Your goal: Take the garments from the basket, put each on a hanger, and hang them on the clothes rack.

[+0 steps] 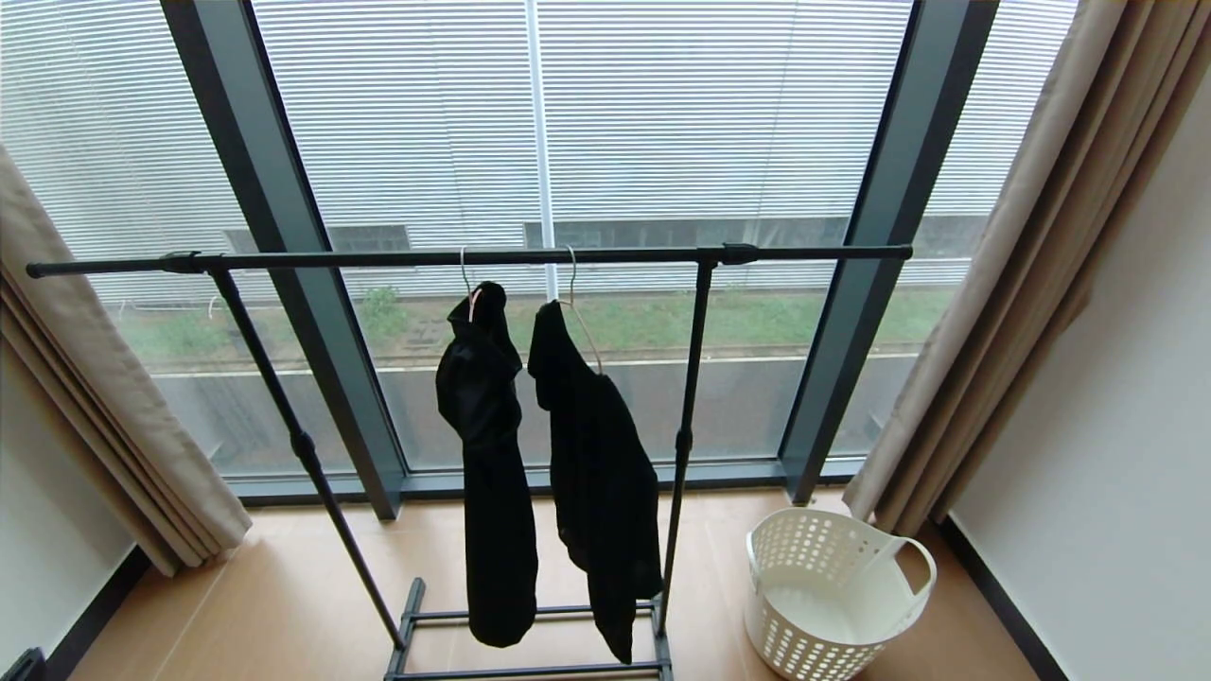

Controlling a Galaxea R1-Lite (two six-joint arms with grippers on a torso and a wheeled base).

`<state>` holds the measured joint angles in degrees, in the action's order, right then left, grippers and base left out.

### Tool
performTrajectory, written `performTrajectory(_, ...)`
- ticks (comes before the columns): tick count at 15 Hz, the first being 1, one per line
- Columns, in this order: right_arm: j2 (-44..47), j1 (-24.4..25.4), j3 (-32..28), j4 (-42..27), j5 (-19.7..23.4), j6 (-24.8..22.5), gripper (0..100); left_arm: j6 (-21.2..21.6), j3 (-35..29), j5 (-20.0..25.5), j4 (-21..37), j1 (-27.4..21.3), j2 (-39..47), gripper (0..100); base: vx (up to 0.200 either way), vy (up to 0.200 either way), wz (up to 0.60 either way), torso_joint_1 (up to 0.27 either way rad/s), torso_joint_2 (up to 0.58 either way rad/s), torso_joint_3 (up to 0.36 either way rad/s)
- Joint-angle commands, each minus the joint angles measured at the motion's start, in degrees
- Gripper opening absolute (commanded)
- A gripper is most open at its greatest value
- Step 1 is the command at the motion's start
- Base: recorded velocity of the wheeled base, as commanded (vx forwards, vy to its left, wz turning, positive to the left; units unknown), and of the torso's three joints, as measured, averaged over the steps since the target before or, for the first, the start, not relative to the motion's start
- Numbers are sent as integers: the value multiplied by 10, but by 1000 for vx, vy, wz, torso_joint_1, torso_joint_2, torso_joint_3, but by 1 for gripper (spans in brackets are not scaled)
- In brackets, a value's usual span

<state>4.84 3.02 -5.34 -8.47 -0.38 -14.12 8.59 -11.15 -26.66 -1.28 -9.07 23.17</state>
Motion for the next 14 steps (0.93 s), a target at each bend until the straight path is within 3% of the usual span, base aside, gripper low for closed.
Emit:
performTrajectory(1,-10,-8,8,3,7,0,100,51,62,3,0,40,-146,100,0,0,0,0,0,0)
performTrajectory(4,-11,-8,9,3,8,1,100,36,110,40,-7,17,-169,100,0,0,0,0,0,0)
performTrajectory(6,-11,-8,10,3,9,9,100,-2,109,108,-7,5,-170,100,0,0,0,0,0,0)
performTrajectory(8,-10,-8,10,3,13,16,100,-41,110,208,9,0,-170,100,0,0,0,0,0,0)
performTrajectory(9,-10,-8,10,3,13,16,100,-45,108,240,17,-1,-170,100,0,0,0,0,0,0)
performTrajectory(10,-10,-8,10,3,13,16,100,-45,108,240,17,-1,-170,100,0,0,0,0,0,0)
performTrajectory(11,-13,-10,10,3,13,20,100,-46,102,298,36,8,-164,100,0,0,0,0,0,0)
performTrajectory(12,-16,-11,10,3,13,22,100,-45,102,291,36,17,-166,100,0,0,0,0,0,0)
performTrajectory(13,-21,-14,10,3,18,28,100,-38,103,287,36,71,-169,100,0,0,0,0,0,0)
performTrajectory(14,-21,-14,10,3,19,28,100,-38,103,287,36,74,-171,100,0,0,0,0,0,0)
